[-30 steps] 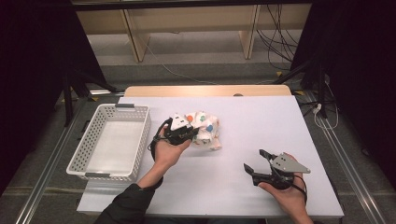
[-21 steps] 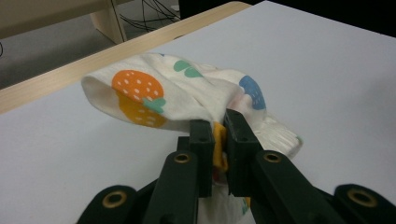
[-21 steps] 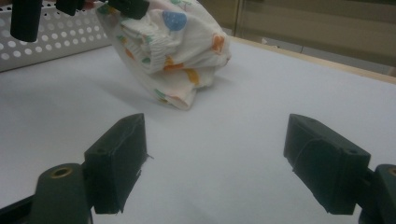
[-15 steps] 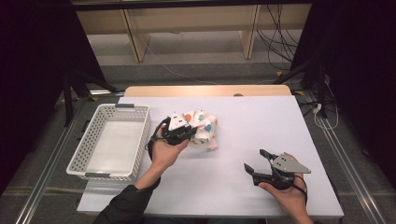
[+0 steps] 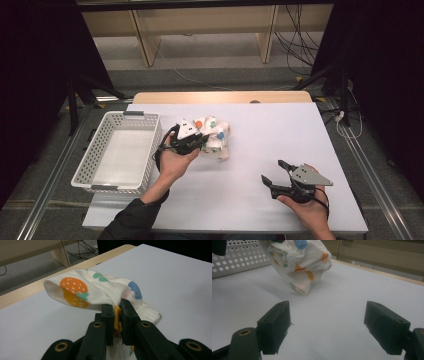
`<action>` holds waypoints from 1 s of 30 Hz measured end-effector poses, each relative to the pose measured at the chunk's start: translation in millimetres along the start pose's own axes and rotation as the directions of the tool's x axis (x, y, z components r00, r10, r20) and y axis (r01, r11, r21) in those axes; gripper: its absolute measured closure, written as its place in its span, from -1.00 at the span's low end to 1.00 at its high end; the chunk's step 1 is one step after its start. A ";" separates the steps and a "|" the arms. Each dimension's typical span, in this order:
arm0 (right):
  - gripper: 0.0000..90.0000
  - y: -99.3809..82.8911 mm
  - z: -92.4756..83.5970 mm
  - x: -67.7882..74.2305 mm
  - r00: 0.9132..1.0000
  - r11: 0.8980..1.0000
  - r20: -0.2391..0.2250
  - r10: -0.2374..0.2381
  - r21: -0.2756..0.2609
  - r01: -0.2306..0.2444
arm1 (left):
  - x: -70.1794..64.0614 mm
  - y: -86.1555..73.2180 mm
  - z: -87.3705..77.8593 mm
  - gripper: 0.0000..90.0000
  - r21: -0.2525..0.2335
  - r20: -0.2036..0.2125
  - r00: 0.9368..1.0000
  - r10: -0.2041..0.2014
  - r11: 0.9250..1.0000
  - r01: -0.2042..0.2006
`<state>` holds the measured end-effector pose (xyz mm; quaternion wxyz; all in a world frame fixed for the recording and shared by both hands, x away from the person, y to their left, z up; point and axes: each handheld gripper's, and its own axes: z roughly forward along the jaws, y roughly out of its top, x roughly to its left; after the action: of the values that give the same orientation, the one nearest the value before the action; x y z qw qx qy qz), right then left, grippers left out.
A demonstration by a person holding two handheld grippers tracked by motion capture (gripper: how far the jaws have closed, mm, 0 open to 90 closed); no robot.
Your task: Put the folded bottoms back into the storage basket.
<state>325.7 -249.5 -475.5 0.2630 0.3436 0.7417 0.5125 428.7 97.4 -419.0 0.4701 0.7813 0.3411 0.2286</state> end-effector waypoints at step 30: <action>-0.51 0.1 0.0 0.1 1.000 1.000 0.004 0.000 -0.001 0.000 | 7.3 4.0 -14.2 0.83 -0.007 -0.026 1.000 0.002 1.000 -0.002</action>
<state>325.7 -249.4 -475.4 0.2644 0.3446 0.7409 0.5122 425.2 109.8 -408.8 0.4684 0.7769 0.3454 0.2403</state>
